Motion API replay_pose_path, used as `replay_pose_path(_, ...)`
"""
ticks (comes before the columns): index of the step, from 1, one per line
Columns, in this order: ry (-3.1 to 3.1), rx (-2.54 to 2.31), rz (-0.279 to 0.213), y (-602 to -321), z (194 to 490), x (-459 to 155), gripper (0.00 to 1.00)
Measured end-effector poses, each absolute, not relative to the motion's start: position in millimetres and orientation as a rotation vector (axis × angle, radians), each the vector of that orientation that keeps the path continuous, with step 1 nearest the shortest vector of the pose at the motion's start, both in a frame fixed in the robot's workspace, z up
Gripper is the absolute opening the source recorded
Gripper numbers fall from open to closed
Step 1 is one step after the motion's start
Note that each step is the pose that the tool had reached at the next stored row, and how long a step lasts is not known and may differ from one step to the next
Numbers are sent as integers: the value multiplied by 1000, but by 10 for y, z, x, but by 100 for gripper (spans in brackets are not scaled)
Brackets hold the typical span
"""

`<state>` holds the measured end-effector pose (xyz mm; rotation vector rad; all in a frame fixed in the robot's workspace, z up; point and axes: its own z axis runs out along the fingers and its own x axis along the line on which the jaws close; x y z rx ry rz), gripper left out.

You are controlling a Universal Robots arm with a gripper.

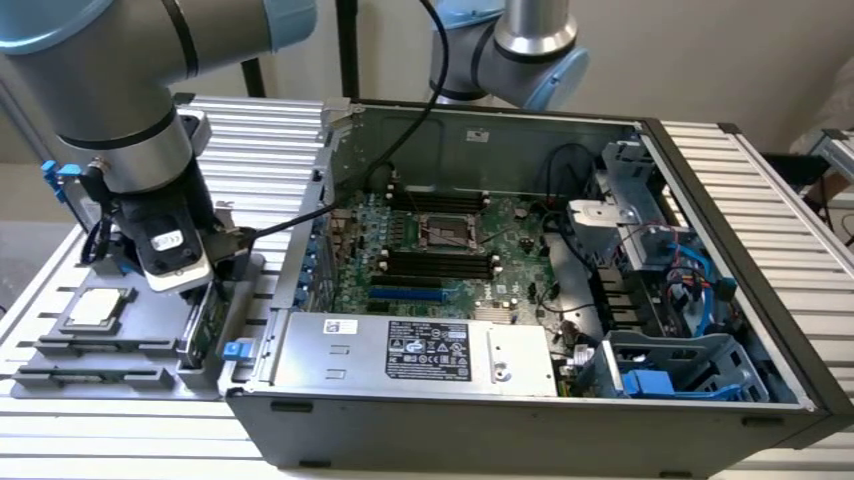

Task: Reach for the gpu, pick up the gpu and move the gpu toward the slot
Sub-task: 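Pick up the gpu and move the gpu toward the slot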

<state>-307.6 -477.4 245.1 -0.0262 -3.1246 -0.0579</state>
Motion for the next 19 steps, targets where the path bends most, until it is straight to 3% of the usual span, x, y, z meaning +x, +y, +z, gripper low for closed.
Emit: replay_pose_path(19, -3103, -27, -57, -4767, 2394, -3088, 48)
